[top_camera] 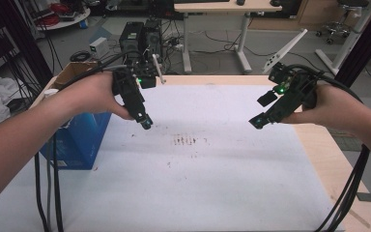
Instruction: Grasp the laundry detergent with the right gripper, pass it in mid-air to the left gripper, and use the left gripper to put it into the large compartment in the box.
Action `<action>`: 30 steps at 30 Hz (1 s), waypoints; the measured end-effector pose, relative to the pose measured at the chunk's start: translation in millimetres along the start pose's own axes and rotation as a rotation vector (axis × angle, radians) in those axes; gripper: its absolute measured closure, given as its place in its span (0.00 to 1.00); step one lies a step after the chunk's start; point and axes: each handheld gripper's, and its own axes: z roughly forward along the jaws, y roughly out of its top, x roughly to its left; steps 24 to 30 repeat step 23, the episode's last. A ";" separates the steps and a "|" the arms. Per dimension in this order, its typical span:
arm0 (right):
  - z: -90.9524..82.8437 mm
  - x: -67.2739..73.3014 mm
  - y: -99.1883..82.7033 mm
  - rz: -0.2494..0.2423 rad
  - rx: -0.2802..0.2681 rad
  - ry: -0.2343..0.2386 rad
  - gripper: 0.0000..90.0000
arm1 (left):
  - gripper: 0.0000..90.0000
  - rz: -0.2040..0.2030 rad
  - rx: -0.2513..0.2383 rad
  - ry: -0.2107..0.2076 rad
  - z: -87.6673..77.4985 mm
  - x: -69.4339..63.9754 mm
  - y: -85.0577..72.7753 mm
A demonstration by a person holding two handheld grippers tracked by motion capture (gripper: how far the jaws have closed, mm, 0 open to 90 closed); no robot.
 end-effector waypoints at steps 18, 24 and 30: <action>-0.2 -1.6 -1.4 0.003 0.001 -0.002 0.15 | 0.24 -0.007 0.002 0.004 -0.6 -0.4 -0.1; -1.0 -1.3 -1.7 -0.007 -0.001 0.002 0.15 | 0.24 -0.016 -0.003 0.011 -2.2 -0.5 -0.9; -1.0 -1.3 -1.7 -0.007 -0.001 0.002 0.15 | 0.24 -0.016 -0.003 0.011 -2.2 -0.5 -0.9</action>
